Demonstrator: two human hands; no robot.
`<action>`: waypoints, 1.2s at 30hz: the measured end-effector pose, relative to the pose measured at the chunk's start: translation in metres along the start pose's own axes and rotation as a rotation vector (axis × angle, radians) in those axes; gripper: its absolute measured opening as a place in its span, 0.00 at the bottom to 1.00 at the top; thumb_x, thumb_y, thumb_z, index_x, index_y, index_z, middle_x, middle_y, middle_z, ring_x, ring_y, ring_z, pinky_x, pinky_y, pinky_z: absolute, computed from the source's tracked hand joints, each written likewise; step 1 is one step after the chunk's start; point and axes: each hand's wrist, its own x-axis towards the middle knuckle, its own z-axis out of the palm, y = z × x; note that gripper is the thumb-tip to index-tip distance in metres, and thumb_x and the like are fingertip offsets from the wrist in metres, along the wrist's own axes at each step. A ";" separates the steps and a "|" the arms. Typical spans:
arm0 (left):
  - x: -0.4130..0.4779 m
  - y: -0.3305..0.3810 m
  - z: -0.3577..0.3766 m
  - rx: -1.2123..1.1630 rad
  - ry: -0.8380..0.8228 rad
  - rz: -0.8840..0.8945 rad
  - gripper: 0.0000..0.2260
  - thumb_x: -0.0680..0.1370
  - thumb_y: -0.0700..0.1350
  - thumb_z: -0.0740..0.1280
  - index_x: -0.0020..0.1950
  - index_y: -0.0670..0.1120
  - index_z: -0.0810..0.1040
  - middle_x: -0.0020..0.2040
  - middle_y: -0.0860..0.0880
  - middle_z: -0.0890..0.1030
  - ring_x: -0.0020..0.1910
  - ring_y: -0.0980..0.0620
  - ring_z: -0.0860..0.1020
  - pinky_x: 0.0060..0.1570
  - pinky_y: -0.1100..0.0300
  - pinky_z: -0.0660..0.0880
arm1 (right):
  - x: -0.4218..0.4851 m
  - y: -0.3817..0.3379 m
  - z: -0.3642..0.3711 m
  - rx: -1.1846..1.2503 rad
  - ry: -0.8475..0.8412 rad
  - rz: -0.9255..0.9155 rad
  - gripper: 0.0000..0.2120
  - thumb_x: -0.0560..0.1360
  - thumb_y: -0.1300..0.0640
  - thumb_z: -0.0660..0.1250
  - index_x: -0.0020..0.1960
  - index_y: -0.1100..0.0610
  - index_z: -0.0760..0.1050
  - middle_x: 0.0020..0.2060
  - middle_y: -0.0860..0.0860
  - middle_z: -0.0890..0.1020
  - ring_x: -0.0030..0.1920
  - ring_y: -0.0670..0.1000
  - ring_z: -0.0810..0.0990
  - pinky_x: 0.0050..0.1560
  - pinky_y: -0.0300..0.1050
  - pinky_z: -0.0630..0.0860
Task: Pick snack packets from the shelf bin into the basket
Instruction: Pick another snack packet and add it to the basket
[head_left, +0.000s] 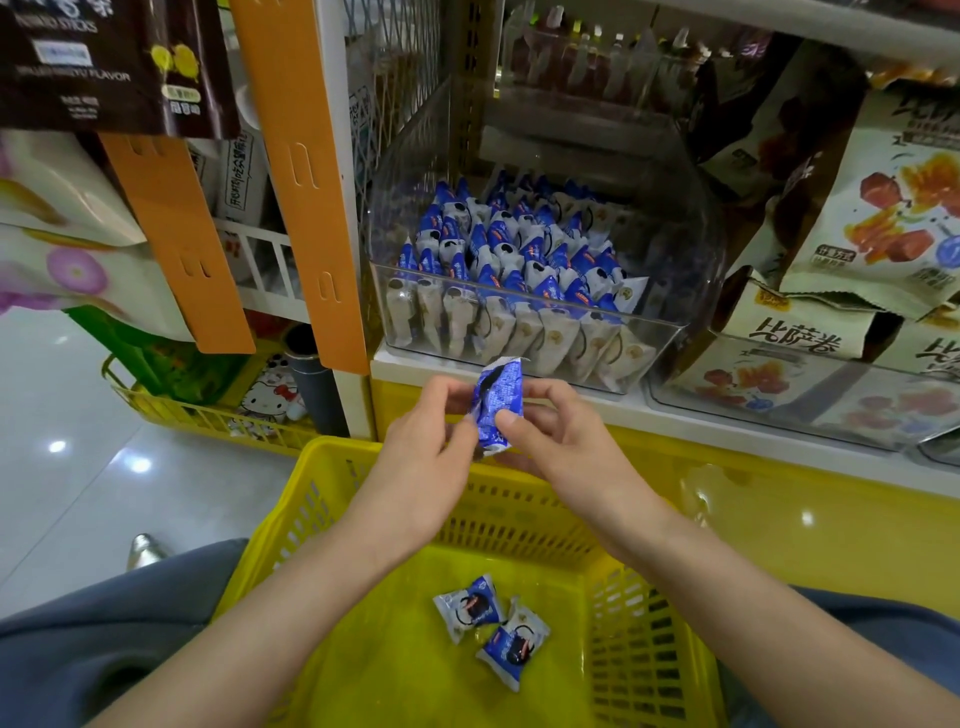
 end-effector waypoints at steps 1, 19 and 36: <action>0.001 0.000 -0.001 0.025 0.003 0.008 0.10 0.79 0.39 0.58 0.53 0.55 0.70 0.50 0.58 0.78 0.46 0.64 0.77 0.46 0.69 0.74 | 0.000 0.001 0.001 -0.010 0.007 -0.013 0.12 0.76 0.62 0.63 0.59 0.57 0.69 0.54 0.55 0.81 0.49 0.48 0.81 0.49 0.40 0.79; 0.008 0.001 -0.012 0.483 0.147 0.194 0.16 0.79 0.40 0.57 0.33 0.52 0.61 0.26 0.53 0.67 0.25 0.55 0.66 0.26 0.60 0.58 | 0.001 0.012 0.004 -0.406 -0.070 -0.206 0.11 0.77 0.60 0.64 0.57 0.51 0.67 0.51 0.41 0.76 0.52 0.38 0.76 0.53 0.27 0.71; 0.012 0.013 0.001 -0.343 0.069 -0.201 0.06 0.80 0.46 0.58 0.54 0.51 0.73 0.49 0.46 0.81 0.46 0.51 0.81 0.47 0.53 0.78 | 0.004 0.008 0.001 -0.550 0.152 -0.330 0.30 0.66 0.52 0.75 0.63 0.54 0.66 0.54 0.46 0.72 0.54 0.41 0.72 0.55 0.30 0.69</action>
